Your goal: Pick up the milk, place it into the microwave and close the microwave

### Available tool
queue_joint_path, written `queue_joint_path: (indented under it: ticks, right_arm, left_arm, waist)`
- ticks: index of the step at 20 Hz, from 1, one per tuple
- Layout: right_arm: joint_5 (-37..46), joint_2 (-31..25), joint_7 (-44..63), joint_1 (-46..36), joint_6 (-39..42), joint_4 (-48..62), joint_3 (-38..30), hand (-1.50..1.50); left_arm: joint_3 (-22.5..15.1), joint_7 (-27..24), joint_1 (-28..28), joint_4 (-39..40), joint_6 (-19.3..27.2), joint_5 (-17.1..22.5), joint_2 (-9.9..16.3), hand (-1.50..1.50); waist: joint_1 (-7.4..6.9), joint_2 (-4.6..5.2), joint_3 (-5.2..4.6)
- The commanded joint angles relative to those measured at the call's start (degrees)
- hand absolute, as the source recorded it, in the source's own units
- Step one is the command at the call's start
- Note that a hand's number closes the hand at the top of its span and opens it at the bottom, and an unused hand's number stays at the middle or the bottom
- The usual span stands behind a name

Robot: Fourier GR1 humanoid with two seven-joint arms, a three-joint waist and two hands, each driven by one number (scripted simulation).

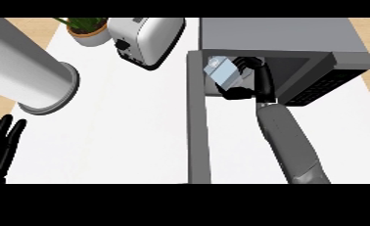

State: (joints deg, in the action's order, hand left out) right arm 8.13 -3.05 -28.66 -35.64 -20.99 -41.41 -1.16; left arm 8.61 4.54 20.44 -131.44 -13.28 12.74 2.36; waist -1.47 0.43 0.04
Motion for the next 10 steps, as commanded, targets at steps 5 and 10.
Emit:
queue_joint_path:
  ticks: [5, 10]
  right_arm:
    - [1.98, -5.39, -0.34, -15.77, -5.56, 19.49, -6.0, 1.5]
    - [2.82, -7.44, -0.01, -19.32, -13.81, 24.57, -8.36, 1.5]
  left_arm:
    - [1.23, -1.02, -0.61, 1.27, -1.82, 1.97, 0.55, -1.5]
    - [-0.98, -1.39, -1.66, 2.05, -1.75, -0.89, -0.03, -1.5]
  waist:
    - [-1.66, 0.66, 0.04]
    - [-2.42, 1.16, 0.07]
